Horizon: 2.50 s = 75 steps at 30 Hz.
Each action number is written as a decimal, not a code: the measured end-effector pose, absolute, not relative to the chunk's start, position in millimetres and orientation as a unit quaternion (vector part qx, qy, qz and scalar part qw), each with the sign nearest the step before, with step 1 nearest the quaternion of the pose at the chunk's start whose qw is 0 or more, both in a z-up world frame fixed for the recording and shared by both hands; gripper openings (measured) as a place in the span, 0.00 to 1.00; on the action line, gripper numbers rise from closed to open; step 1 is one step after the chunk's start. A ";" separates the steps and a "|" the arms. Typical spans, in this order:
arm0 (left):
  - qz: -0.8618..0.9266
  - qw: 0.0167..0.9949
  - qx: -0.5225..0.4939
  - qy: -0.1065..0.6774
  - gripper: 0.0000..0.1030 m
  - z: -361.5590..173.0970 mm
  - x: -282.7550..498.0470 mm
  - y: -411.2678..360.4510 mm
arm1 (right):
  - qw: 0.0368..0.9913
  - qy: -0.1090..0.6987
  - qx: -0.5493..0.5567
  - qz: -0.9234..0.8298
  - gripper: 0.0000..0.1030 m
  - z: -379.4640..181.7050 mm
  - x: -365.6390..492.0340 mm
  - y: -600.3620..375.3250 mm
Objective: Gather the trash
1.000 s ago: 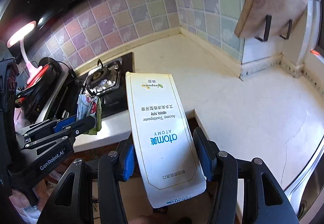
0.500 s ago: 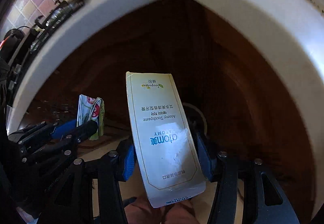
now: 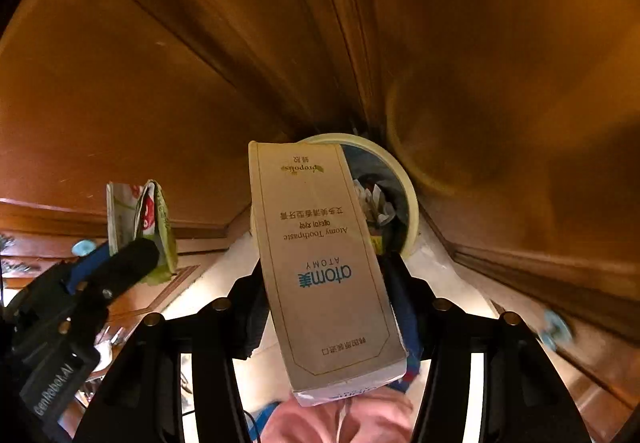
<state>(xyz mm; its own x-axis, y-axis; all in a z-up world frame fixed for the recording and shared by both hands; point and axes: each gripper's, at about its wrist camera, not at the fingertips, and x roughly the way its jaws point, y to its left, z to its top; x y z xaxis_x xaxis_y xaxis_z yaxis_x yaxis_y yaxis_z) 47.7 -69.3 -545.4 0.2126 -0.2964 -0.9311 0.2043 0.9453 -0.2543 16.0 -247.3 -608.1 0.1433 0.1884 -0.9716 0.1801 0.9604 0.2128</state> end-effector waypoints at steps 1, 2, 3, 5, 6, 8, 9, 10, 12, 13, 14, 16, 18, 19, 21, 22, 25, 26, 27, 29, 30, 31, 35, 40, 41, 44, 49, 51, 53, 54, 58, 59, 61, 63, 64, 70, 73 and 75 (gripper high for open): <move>-0.163 0.778 -0.040 0.606 0.30 -554.8 50.3 -67.9 | 0.741 0.656 0.143 0.003 0.54 -618.7 18.9 -249.7; -0.162 0.778 -0.040 0.606 0.38 -560.3 53.9 -67.5 | 0.740 0.656 0.149 0.005 0.54 -628.5 19.7 -252.8; -0.164 0.777 -0.040 0.606 0.42 -569.0 55.9 -66.2 | 0.740 0.655 0.154 0.006 0.56 -637.1 20.9 -254.8; -0.157 0.778 -0.033 0.608 0.67 -579.0 65.9 -65.2 | 0.739 0.654 0.158 0.000 0.60 -652.1 23.2 -256.8; -0.155 0.778 -0.028 0.608 0.70 -584.2 67.9 -65.2 | 0.739 0.654 0.162 -0.002 0.63 -658.2 22.6 -258.4; -0.148 0.781 -0.022 0.606 0.76 -592.1 68.6 -63.5 | 0.744 0.648 0.162 -0.008 0.68 -666.8 18.8 -261.5; -0.145 0.782 -0.020 0.606 0.76 -595.2 68.2 -62.7 | 0.749 0.644 0.158 -0.012 0.68 -669.8 15.8 -262.0; -0.141 0.782 -0.017 0.606 0.77 -595.8 72.2 -65.4 | 0.750 0.643 0.156 -0.015 0.68 -671.2 17.6 -261.5; -0.138 0.783 -0.017 0.606 0.78 -597.5 74.4 -65.4 | 0.749 0.645 0.154 -0.018 0.68 -675.7 14.1 -259.8; -0.136 0.784 -0.016 0.605 0.78 -598.1 74.5 -65.4 | 0.746 0.647 0.154 -0.018 0.68 -677.7 12.9 -259.1; -0.134 0.785 -0.014 0.604 0.78 -597.5 75.4 -66.9 | 0.745 0.650 0.153 -0.017 0.68 -679.5 10.0 -257.8; -0.132 0.786 -0.008 0.604 0.79 -597.0 78.4 -70.0 | 0.744 0.651 0.148 -0.019 0.68 -681.0 -2.4 -256.6; -0.131 0.786 -0.005 0.604 0.79 -590.8 76.2 -71.8 | 0.743 0.653 0.143 -0.018 0.68 -680.2 -8.3 -252.7; -0.131 0.787 -0.003 0.603 0.79 -589.2 75.8 -72.4 | 0.742 0.655 0.142 -0.017 0.68 -680.0 -4.2 -246.7; -0.130 0.787 -0.001 0.603 0.79 -583.6 74.1 -73.4 | 0.741 0.657 0.141 -0.017 0.70 -680.5 0.3 -247.8; -0.129 0.787 -0.002 0.603 0.79 -581.5 73.2 -73.5 | 0.741 0.657 0.139 -0.018 0.71 -679.5 -2.1 -248.5; -0.125 0.785 -0.006 0.607 0.79 -571.1 65.9 -73.0 | 0.739 0.659 0.142 -0.021 0.73 -667.1 16.9 -253.9; -0.123 0.784 -0.007 0.609 0.79 -571.4 64.6 -75.4 | 0.738 0.660 0.143 -0.022 0.73 -663.7 17.9 -257.6; -0.122 0.783 -0.008 0.610 0.79 -567.3 62.4 -75.0 | 0.737 0.660 0.144 -0.023 0.73 -661.6 17.4 -258.7; -0.119 0.782 -0.009 0.612 0.79 -557.6 57.9 -74.3 | 0.739 0.658 0.141 -0.022 0.73 -649.8 15.4 -258.3; -0.118 0.781 -0.010 0.613 0.79 -550.0 55.3 -73.3 | 0.740 0.657 0.139 -0.023 0.73 -642.2 14.2 -258.2; -0.116 0.782 -0.011 0.613 0.79 -543.4 53.4 -72.6 | 0.741 0.657 0.138 -0.022 0.73 -634.1 12.8 -257.0; -0.108 0.786 -0.009 0.609 0.79 -508.5 46.0 -69.6 | 0.744 0.656 0.127 -0.028 0.73 -600.0 7.2 -250.9; -0.100 0.790 -0.016 0.605 0.79 -451.9 35.4 -61.3 | 0.754 0.649 0.104 -0.025 0.74 -542.7 4.8 -243.7; -0.099 0.789 -0.018 0.606 0.79 -440.1 33.1 -59.6 | 0.755 0.647 0.101 -0.025 0.76 -532.7 4.6 -242.6; -0.091 0.790 -0.020 0.606 0.79 -404.5 27.0 -56.2 | 0.761 0.641 0.095 -0.024 0.83 -491.4 3.5 -238.7; -0.074 0.799 -0.020 0.597 0.79 -340.6 18.0 -50.2 | 0.773 0.629 0.081 -0.018 0.83 -420.0 0.7 -231.8; -0.062 0.806 -0.016 0.589 0.79 -312.8 14.9 -47.4 | 0.774 0.628 0.074 -0.017 0.83 -394.7 0.1 -229.0; -0.055 0.812 -0.012 0.580 0.79 -285.2 12.5 -43.4 | 0.777 0.626 0.072 -0.014 0.83 -367.6 -0.3 -226.6; -0.052 0.817 -0.010 0.575 0.79 -269.1 11.4 -41.8 | 0.779 0.624 0.069 -0.013 0.83 -352.6 -0.6 -225.4; -0.040 0.828 -0.001 0.559 0.79 -219.6 9.4 -39.5 | 0.790 0.610 0.058 -0.006 0.83 -291.2 -4.0 -225.5; -0.038 0.832 0.001 0.553 0.79 -206.7 8.0 -39.3 | 0.793 0.606 0.057 -0.002 0.83 -277.3 -5.3 -225.3; -0.036 0.842 0.004 0.539 0.79 -178.2 3.9 -38.3 | 0.801 0.596 0.054 0.006 0.83 -243.4 -7.0 -223.7; -0.034 0.849 0.008 0.528 0.79 -157.3 0.7 -38.3 | 0.809 0.585 0.048 0.013 0.83 -217.9 -9.2 -222.5; -0.033 0.853 0.010 0.521 0.79 -146.0 -1.1 -38.7 | 0.814 0.579 0.044 0.017 0.83 -203.3 -10.3 -222.5; -0.020 0.863 0.026 0.505 0.79 -98.5 -5.0 -39.4 | 0.844 0.534 0.029 0.033 0.83 -127.2 -16.8 -225.1; -0.017 0.867 0.020 0.498 0.79 -83.7 -6.3 -40.3 | 0.854 0.518 0.029 0.035 0.83 -100.3 -19.7 -226.2; -0.021 0.870 0.012 0.493 0.79 -71.0 -7.9 -40.7 | 0.858 0.511 0.030 0.039 0.83 -86.0 -21.1 -227.3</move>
